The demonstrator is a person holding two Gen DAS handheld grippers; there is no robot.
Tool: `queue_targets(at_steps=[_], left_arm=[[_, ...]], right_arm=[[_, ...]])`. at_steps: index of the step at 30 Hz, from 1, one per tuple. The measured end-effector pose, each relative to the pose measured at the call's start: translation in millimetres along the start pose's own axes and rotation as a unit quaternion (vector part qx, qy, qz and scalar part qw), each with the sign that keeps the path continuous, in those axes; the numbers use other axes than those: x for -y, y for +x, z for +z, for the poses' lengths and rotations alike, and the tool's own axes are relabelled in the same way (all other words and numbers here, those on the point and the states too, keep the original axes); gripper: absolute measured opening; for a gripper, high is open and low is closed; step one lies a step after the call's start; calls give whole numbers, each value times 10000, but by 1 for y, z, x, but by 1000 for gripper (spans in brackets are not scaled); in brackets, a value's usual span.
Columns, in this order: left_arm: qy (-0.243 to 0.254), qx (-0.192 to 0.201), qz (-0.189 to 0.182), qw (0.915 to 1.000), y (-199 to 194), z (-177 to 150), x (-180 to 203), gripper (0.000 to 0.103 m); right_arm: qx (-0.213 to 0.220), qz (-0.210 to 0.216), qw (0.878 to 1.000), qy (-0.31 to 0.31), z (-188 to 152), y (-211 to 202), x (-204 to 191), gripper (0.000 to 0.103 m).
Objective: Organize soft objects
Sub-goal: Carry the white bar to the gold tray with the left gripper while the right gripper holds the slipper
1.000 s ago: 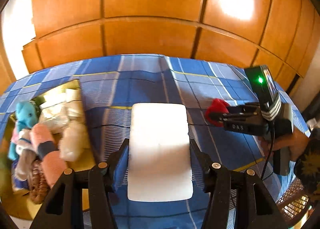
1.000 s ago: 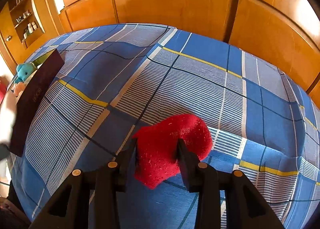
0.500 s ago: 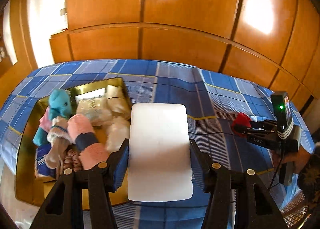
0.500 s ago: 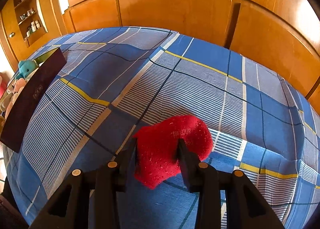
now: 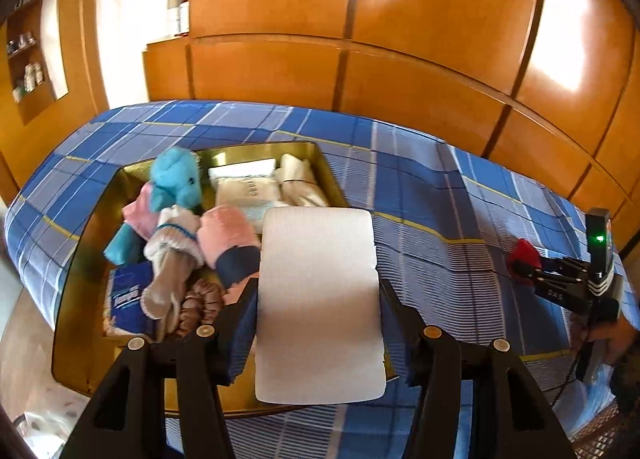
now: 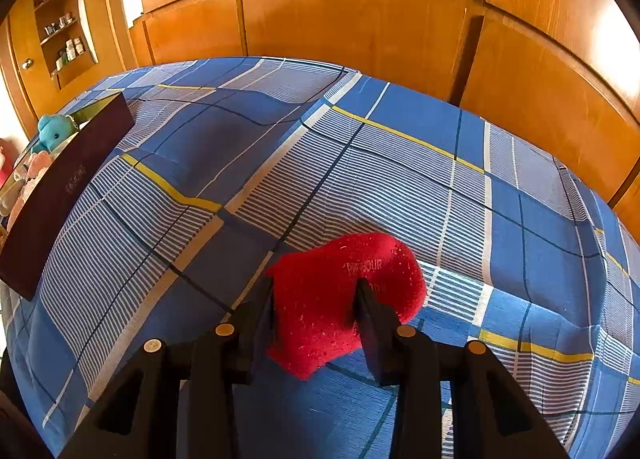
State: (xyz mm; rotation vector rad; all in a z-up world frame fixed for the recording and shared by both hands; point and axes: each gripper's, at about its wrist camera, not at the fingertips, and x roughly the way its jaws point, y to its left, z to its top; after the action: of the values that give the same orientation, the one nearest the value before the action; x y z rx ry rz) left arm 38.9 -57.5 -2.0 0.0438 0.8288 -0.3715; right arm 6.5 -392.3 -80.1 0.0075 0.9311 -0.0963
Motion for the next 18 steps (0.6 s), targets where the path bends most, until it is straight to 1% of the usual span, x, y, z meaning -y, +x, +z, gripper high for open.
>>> queue_targets(at_steps=[8,13,16,18], left_arm=[[-184,-39,273,9995,-2,-5,-26,57],[-471,-61,434,9979,-8,-10,-55,57],[-891,-32,489,9948,-17,-10,-85,57],[-1243,0,542,9908,-24,-10,-108,57]], right_arm=[[-37,-16,10000,-27,2,1,0,38],[-48,-42,10000,-50,2,1,-1,38],[-53,-63,9999,-59,2,1,-2,38],[-53,-71,9999,-64,2,1,-3,38]])
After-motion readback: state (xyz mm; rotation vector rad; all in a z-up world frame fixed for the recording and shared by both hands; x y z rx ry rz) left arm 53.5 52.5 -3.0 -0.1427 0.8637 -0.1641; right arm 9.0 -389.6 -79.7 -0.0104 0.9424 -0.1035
